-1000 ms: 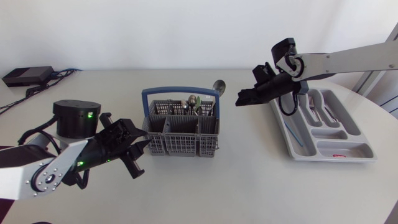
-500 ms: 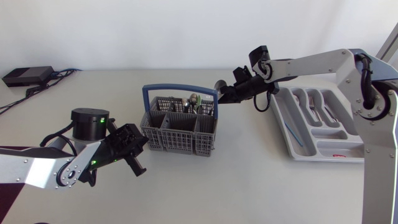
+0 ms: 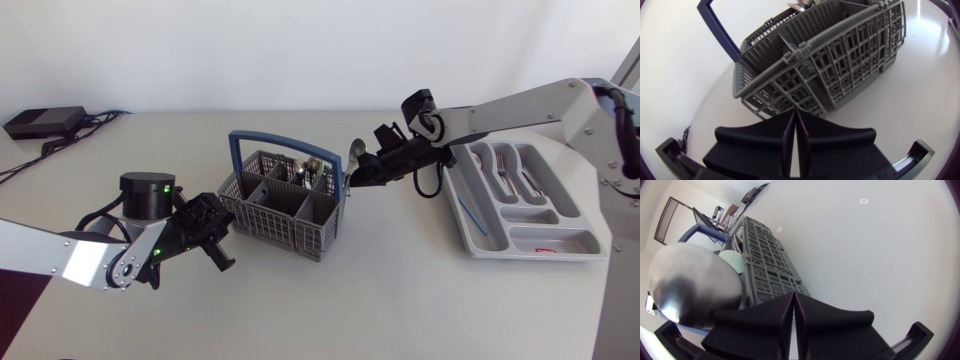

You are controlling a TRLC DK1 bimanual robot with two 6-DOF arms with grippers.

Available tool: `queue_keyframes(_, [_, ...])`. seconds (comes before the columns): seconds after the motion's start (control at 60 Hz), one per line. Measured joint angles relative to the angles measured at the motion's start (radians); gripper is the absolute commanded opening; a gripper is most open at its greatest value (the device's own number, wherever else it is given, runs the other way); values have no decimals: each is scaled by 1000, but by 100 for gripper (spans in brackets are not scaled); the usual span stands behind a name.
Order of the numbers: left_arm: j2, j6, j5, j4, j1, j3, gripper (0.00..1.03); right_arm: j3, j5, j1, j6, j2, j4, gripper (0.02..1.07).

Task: Sort the cutlery from the basket into the organizer compartments.

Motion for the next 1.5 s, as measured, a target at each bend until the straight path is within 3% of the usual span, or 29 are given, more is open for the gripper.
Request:
queue_keyframes(0.35, [95,-13,39,-1,42,126,4,-296,-7,49,-64,-248,2,8])
queue_keyframes(0.617, [156,-34,72,-3,6,232,4,-474,0,125,-71,-375,16,8])
queue_keyframes(0.9, [180,-31,84,-40,-9,284,4,-557,47,145,-79,-503,7,8])
queue_keyframes(1.183, [-85,-3,174,-180,114,172,4,-480,101,-11,-101,-546,12,8])
queue_keyframes(1.367, [-364,32,270,-428,97,89,4,-346,116,-38,-84,-419,96,8])
queue_keyframes(1.5, [-478,63,293,-610,27,82,4,-233,119,-42,-44,-301,121,8])
